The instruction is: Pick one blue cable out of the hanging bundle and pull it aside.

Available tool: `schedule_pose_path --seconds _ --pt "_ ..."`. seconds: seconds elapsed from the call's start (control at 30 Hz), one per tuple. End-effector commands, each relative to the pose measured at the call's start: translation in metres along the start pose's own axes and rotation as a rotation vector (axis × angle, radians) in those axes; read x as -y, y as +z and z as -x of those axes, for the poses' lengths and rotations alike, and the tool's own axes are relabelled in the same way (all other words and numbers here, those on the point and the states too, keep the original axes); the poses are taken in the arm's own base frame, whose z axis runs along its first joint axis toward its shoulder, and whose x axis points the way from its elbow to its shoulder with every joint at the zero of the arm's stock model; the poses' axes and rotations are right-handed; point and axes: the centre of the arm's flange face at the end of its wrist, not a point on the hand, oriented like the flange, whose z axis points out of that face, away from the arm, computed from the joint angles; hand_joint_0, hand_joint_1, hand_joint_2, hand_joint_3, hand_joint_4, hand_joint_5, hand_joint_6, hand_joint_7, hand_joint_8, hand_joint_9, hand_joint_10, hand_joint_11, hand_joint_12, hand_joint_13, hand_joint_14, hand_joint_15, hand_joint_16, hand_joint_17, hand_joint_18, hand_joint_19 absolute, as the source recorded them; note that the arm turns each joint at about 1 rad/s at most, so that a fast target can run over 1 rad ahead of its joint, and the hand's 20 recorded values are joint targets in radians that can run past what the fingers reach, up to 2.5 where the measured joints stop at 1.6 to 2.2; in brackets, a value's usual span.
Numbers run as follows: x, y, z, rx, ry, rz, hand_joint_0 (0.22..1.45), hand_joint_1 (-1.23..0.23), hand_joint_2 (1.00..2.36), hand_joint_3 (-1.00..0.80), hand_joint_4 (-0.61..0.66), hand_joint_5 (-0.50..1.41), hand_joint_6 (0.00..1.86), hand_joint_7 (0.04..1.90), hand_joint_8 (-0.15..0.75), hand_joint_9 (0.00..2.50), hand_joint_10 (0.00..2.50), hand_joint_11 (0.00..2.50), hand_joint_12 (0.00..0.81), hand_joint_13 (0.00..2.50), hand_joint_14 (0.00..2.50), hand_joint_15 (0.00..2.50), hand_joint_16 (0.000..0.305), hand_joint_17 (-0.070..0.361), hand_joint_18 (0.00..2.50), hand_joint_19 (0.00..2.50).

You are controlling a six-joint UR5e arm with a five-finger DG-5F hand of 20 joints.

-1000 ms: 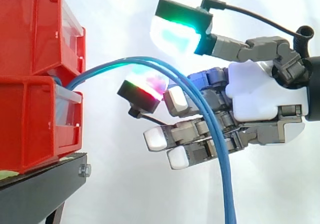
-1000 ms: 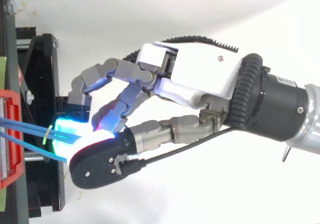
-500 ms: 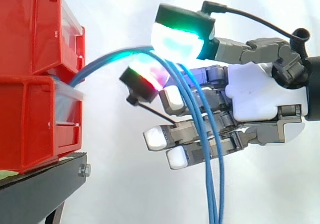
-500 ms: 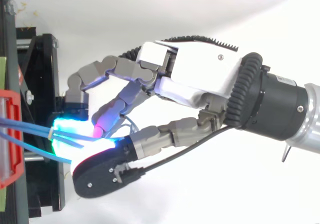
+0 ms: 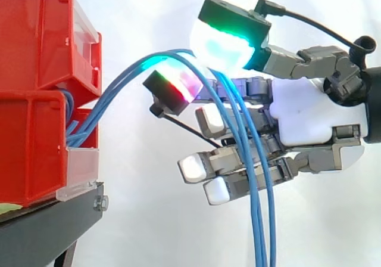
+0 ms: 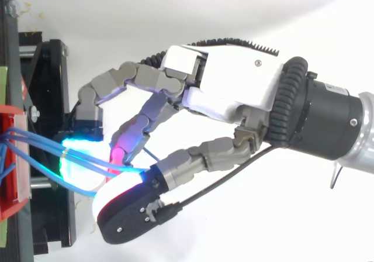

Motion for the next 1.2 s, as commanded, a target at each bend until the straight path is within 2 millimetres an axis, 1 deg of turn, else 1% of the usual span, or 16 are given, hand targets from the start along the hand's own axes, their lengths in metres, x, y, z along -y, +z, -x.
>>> schedule_pose_path --seconds 0.0,0.13,0.23,0.27,0.3,0.37,0.4,0.5,0.57,0.63,0.7,0.77,0.87,0.97,1.07,1.17 --pt "0.002 -0.002 0.001 -0.003 -0.008 -0.019 0.44 -0.78 1.0 -0.5 -0.09 -0.06 0.87 0.96 0.262 1.19 0.02 0.54 0.417 0.91 0.02 0.48 0.057 0.128 0.71 0.58" --pt "0.002 -0.002 0.001 -0.005 -0.009 -0.022 0.42 -0.66 1.0 -0.5 -0.07 -0.06 0.85 0.94 0.274 1.19 0.02 0.53 0.433 0.92 0.02 0.48 0.062 0.139 0.73 0.59" --pt "0.002 -0.002 0.004 -0.001 -0.01 -0.023 0.48 -0.58 1.0 -0.5 -0.09 -0.07 0.85 0.96 0.259 1.18 0.02 0.54 0.413 0.9 0.02 0.49 0.057 0.127 0.69 0.62" --pt "0.002 -0.002 0.004 -0.001 -0.01 -0.023 0.54 -0.56 1.0 -0.5 -0.09 -0.07 0.85 0.99 0.242 1.17 0.03 0.55 0.397 0.89 0.02 0.51 0.053 0.118 0.66 0.64" --pt "0.003 -0.002 0.005 0.0 -0.01 -0.024 0.56 -0.56 1.0 -0.5 -0.09 -0.07 0.85 1.0 0.242 1.17 0.02 0.56 0.393 0.89 0.02 0.5 0.051 0.116 0.65 0.65" --pt "0.002 -0.001 0.006 0.002 -0.012 -0.024 0.58 -0.6 1.01 -0.34 -0.06 -0.08 0.86 1.0 0.243 1.16 0.03 0.57 0.396 0.88 0.02 0.52 0.051 0.115 0.65 0.66" --pt "0.003 -0.002 0.005 0.0 -0.01 -0.024 0.58 -0.61 1.01 -0.25 -0.04 -0.08 0.86 0.96 0.267 1.14 0.03 0.57 0.42 0.89 0.02 0.5 0.056 0.127 0.68 0.63" --pt "0.003 -0.002 0.006 0.002 -0.013 -0.027 0.58 -0.63 1.01 -0.16 -0.01 -0.08 0.86 0.9 0.298 1.12 0.02 0.54 0.458 0.89 0.02 0.48 0.064 0.144 0.72 0.59" --pt "0.003 -0.002 0.006 0.002 -0.013 -0.027 0.57 -0.71 1.01 -0.1 0.01 -0.09 0.87 0.87 0.309 1.07 0.02 0.55 0.467 0.88 0.02 0.48 0.068 0.153 0.73 0.58" --pt "0.003 -0.002 0.009 0.005 -0.015 -0.031 0.59 -0.8 1.01 -0.07 0.04 -0.12 0.9 0.82 0.308 1.05 0.02 0.58 0.46 0.86 0.02 0.49 0.067 0.15 0.7 0.58" --pt "0.003 -0.001 0.01 0.007 -0.014 -0.033 0.61 -0.83 1.01 -0.09 0.03 -0.13 0.9 0.84 0.288 1.0 0.02 0.61 0.443 0.82 0.02 0.49 0.063 0.142 0.66 0.58" --pt "0.003 -0.002 0.012 0.002 -0.018 -0.041 0.65 -0.85 1.02 -0.17 -0.03 -0.14 0.91 0.86 0.254 0.97 0.03 0.64 0.403 0.79 0.02 0.5 0.055 0.125 0.6 0.61" --pt "0.005 -0.002 0.016 -0.003 -0.024 -0.057 0.69 -0.86 1.01 -0.32 -0.07 -0.14 0.91 0.87 0.244 0.98 0.03 0.64 0.389 0.79 0.02 0.5 0.054 0.121 0.59 0.6" --pt "0.005 -0.003 0.017 -0.007 -0.027 -0.065 0.72 -0.87 1.01 -0.42 -0.09 -0.14 0.91 0.85 0.237 0.99 0.03 0.64 0.386 0.8 0.02 0.5 0.053 0.119 0.59 0.59" --pt "0.007 -0.003 0.018 -0.013 -0.03 -0.072 0.7 -0.86 1.0 -0.44 -0.08 -0.13 0.92 0.86 0.237 1.01 0.03 0.63 0.381 0.81 0.02 0.51 0.052 0.117 0.6 0.6" --pt "0.006 -0.003 0.018 -0.013 -0.029 -0.071 0.67 -0.83 1.01 -0.42 -0.06 -0.11 0.91 0.9 0.243 1.05 0.03 0.63 0.383 0.83 0.02 0.52 0.051 0.116 0.61 0.62"
